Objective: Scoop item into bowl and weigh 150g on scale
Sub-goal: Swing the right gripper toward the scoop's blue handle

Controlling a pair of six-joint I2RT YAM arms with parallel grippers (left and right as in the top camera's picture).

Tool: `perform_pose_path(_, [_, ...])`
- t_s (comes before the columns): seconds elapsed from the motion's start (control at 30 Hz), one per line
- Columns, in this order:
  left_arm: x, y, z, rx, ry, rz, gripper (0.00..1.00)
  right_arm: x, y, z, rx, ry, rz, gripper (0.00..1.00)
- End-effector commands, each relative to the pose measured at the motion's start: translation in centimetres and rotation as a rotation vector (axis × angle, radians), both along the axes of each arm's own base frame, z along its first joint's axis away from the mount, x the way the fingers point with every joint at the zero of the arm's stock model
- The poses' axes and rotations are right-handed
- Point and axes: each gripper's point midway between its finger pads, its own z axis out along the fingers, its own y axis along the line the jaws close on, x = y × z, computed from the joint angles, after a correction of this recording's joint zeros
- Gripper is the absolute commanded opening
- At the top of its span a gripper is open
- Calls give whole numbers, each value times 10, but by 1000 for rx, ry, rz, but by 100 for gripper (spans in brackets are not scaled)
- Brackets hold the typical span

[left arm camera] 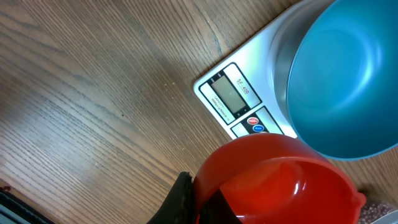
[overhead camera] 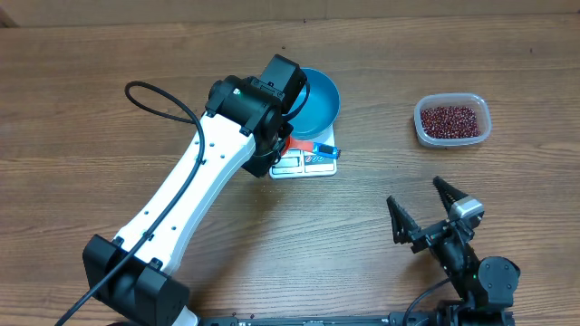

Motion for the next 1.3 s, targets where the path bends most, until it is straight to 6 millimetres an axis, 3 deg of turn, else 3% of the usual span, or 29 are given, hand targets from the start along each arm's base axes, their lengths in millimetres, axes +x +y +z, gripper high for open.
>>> perform_pose_path(0.0, [-1, -3, 4, -2, -9, -34, 4, -21, 18, 52, 95, -52, 122, 100])
perform_pose_path(0.13, [-1, -6, 4, -18, -7, -37, 4, -27, 11, 77, 114, 4, 65, 100])
perform_pose_path(0.23, [-1, -5, 4, -17, -6, -37, 4, -22, 10, 86, 119, 63, 62, 100])
perform_pose_path(0.5, [-1, -7, 4, -24, -3, -38, 4, 15, 12, 83, 139, 343, 67, 100])
perform_pose_path(0.73, [-1, -7, 4, -24, -3, -37, 4, 40, 41, 82, 193, 507, 280, 100])
perform_pose_path(0.87, [0, -8, 4, -28, -10, -37, 4, 50, 50, 74, 301, 603, 335, 100])
perform_pose_path(1.03, [17, -18, 9, -69, -80, -39, 4, 70, 49, 54, 638, 892, 238, 100])
perform_pose_path(1.27, [23, -26, 11, -107, -102, -44, 4, 89, 50, 28, 739, 1021, 195, 100])
